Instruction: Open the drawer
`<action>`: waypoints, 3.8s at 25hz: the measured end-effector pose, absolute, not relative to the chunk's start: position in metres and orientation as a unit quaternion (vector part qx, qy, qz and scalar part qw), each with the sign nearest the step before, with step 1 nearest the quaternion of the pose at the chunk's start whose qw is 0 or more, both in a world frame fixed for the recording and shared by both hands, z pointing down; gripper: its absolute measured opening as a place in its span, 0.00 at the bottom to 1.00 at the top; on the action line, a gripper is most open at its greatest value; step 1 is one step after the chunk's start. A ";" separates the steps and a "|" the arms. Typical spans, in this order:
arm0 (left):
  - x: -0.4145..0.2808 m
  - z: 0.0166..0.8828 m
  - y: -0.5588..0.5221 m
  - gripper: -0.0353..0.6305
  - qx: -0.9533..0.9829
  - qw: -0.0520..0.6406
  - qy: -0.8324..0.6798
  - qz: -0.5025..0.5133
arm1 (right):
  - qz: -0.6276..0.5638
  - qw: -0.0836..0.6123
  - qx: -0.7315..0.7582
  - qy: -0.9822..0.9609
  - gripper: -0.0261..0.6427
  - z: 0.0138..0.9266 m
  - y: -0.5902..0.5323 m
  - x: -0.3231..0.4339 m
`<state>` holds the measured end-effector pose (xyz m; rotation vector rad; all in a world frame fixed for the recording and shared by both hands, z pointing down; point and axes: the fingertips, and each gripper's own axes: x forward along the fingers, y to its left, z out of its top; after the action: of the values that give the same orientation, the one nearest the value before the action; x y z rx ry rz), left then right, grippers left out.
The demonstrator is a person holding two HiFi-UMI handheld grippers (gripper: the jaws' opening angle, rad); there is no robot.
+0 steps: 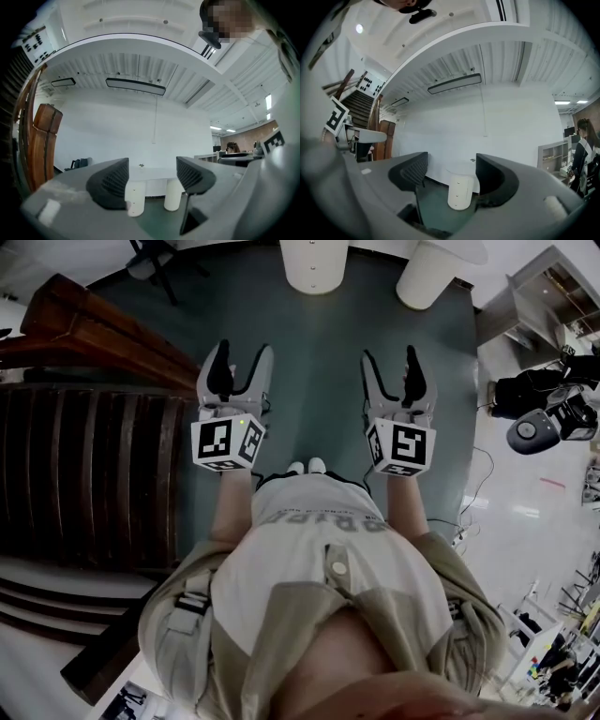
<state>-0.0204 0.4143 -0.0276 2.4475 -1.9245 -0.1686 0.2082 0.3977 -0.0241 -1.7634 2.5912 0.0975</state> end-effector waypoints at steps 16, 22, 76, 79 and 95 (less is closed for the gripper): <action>-0.064 -0.006 0.375 0.55 0.767 0.025 -0.640 -0.026 | 0.013 -0.016 -0.569 0.822 0.57 0.005 0.353 0.190; -0.086 -0.001 0.332 0.55 0.779 0.033 -0.626 -0.028 | 0.010 -0.023 -0.575 0.817 0.57 0.011 0.317 0.161; -0.129 0.018 -0.098 0.55 0.793 0.048 -0.607 -0.019 | 0.009 -0.054 -0.575 0.816 0.57 0.043 -0.127 0.112; -0.127 0.027 -0.105 0.55 0.792 0.056 -0.608 -0.007 | 0.006 -0.055 -0.570 0.820 0.57 0.053 -0.138 0.109; -0.154 0.061 -0.174 0.55 0.808 0.075 -0.584 0.004 | -0.005 -0.088 -0.587 0.805 0.56 0.110 -0.198 0.066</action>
<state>-0.1537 -0.1740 0.0614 2.4241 -1.7530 0.0134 0.0655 -0.1984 0.1105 -1.9551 2.6808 -0.0172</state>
